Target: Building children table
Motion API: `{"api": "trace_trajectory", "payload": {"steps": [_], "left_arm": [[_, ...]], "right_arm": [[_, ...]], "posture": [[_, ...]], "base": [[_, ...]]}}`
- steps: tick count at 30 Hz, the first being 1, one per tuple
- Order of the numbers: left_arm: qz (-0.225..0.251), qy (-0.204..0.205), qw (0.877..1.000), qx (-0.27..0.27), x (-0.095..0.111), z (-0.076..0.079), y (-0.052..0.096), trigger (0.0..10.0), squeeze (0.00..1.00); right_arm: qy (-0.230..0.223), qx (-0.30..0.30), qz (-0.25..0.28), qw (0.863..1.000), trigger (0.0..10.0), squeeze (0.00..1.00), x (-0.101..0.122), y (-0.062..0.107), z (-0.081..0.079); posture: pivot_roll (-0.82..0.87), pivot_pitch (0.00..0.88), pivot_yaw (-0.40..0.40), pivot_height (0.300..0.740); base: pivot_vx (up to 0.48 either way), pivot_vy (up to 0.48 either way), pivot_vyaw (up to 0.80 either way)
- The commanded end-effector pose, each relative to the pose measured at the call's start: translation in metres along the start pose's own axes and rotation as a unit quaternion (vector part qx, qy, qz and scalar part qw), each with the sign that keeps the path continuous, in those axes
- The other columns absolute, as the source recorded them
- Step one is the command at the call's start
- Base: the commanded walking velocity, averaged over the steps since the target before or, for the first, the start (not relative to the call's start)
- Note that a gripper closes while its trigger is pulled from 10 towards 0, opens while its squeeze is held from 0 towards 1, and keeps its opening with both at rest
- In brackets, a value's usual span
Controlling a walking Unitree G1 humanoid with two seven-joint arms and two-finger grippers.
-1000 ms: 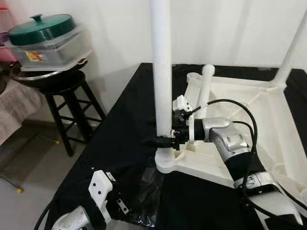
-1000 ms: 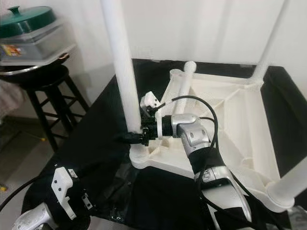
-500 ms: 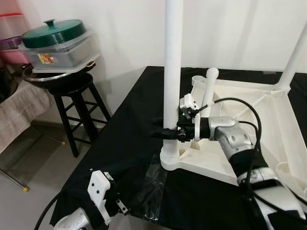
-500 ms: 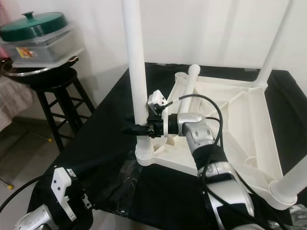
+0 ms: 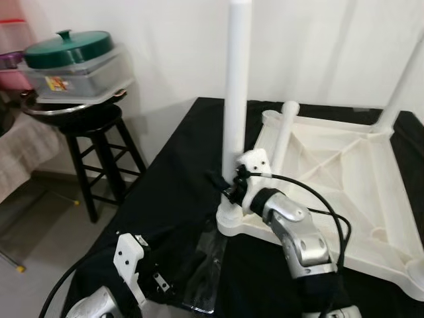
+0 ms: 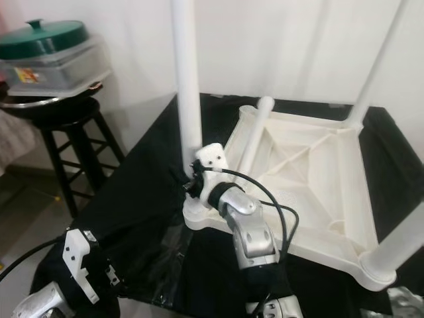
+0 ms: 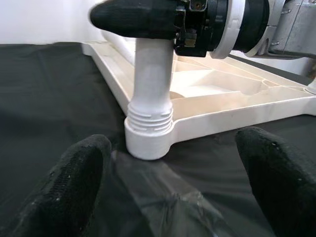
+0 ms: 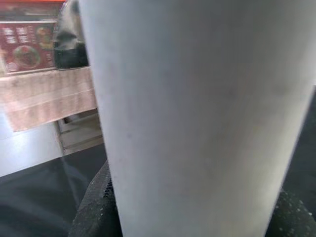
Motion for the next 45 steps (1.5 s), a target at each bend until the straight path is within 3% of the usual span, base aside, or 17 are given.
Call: {"api": "trace_trajectory", "payload": {"steps": [1,3,4,7,13,14,20,21,22,23,32,36,39,41,42,43,45], "left_arm": [[-0.010,0.006,1.000,0.009,-0.003,-0.003,0.001,10.0,0.00],[-0.009,0.006,1.000,0.012,-0.003,-0.004,0.001,10.0,0.00],[-0.011,0.007,1.000,0.013,-0.003,-0.004,0.000,10.0,0.00],[-0.016,0.008,1.000,0.010,-0.004,-0.004,-0.001,10.0,0.00],[-0.023,0.014,1.000,0.006,-0.007,-0.006,-0.004,10.0,0.00],[-0.025,0.015,1.000,0.007,-0.008,-0.006,-0.004,10.0,0.00],[-0.029,0.015,0.999,0.011,-0.010,-0.008,-0.005,10.0,0.00],[-0.030,0.015,0.999,0.012,-0.010,-0.009,-0.005,10.0,0.00],[-0.030,0.015,0.999,0.012,-0.010,-0.009,-0.005,10.0,0.00],[-0.030,0.015,0.999,0.012,-0.010,-0.009,-0.005,10.0,0.00],[-0.037,0.016,0.999,0.009,-0.013,-0.009,-0.007,10.0,0.00],[-0.034,0.016,0.999,0.010,-0.012,-0.009,-0.008,10.0,0.00],[-0.034,0.016,0.999,0.010,-0.012,-0.008,-0.007,10.0,0.00],[-0.033,0.016,0.999,0.011,-0.011,-0.008,-0.006,10.0,0.00],[-0.033,0.016,0.999,0.011,-0.011,-0.008,-0.006,10.0,0.00],[-0.032,0.016,0.999,0.012,-0.009,-0.009,-0.004,10.0,0.00],[-0.034,0.016,0.999,0.014,-0.008,-0.013,-0.002,10.0,0.00]], "right_arm": [[-0.045,0.040,-0.073,0.995,10.0,0.47,-0.039,0.001,-0.011],[-0.048,0.056,-0.061,0.995,10.0,0.47,-0.032,-0.001,-0.012],[-0.053,0.075,-0.045,0.995,10.0,1.00,-0.020,-0.003,-0.017],[-0.037,0.159,-0.011,0.987,10.0,1.00,0.000,-0.001,-0.028],[0.013,0.297,0.018,0.955,10.0,1.00,0.016,0.005,-0.012],[0.013,0.323,0.016,0.946,10.0,0.00,0.017,0.005,-0.007],[-0.006,0.355,0.000,0.935,10.0,0.00,0.018,-0.001,0.008],[-0.019,0.347,-0.001,0.938,3.1,0.00,0.019,-0.005,0.011],[-0.019,0.347,-0.001,0.938,3.1,0.00,0.019,-0.005,0.011],[-0.028,0.339,-0.005,0.940,0.0,0.00,0.018,-0.008,0.014],[-0.031,0.348,-0.019,0.937,0.0,0.00,0.010,-0.005,0.019],[0.010,0.257,-0.043,0.965,0.0,0.00,-0.006,-0.002,0.038],[0.012,0.242,-0.049,0.969,0.0,0.00,-0.009,-0.001,0.039],[0.010,0.155,-0.072,0.985,0.0,0.00,-0.022,-0.004,0.042],[0.010,0.155,-0.072,0.985,0.0,0.00,-0.022,-0.004,0.042],[-0.023,0.100,-0.080,0.991,0.0,0.00,-0.039,-0.001,0.009],[-0.067,0.043,-0.090,0.993,0.0,0.00,-0.050,0.014,-0.029]], "posture": [[-0.05,0.045,0.040,0.740],[-0.05,0.045,0.040,0.740],[-0.05,0.042,0.041,0.740],[-0.04,0.035,0.039,0.740],[-0.03,0.009,0.033,0.740],[-0.03,0.004,0.032,0.740],[-0.01,0.000,0.027,0.740],[-0.01,0.000,0.028,0.740],[-0.01,0.000,0.028,0.740],[-0.01,0.000,0.028,0.740],[-0.01,0.000,0.028,0.740],[-0.01,0.000,0.019,0.740],[-0.01,0.000,0.019,0.740],[-0.02,0.008,0.011,0.740],[-0.02,0.008,0.011,0.740],[-0.04,0.027,0.027,0.740],[-0.05,0.026,0.058,0.740]], "base": [[0.000,0.000,0.00],[0.000,0.000,0.00],[0.000,0.000,0.00],[0.000,0.000,0.00],[0.000,0.000,0.00],[0.000,0.000,0.00],[0.000,0.000,0.00],[0.000,0.000,0.00],[0.000,0.000,0.00],[0.000,0.000,0.00],[0.000,0.000,0.00],[0.000,0.000,0.00],[0.000,0.000,0.00],[0.000,0.000,0.00],[0.000,0.000,0.00],[0.000,0.000,0.00],[0.000,0.000,0.00]]}}
Point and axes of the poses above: a point about 5 cm out from each wrist's last joint towards the gripper, its own y axis pointing back from the gripper into the wrist, its own x axis along the axis of the wrist's last joint, z = x × y, the point moved 4 cm from there along -y, pointing out of the wrist towards the gripper, and after that the axes turned 8 degrees about y, right-handed, at the moved point
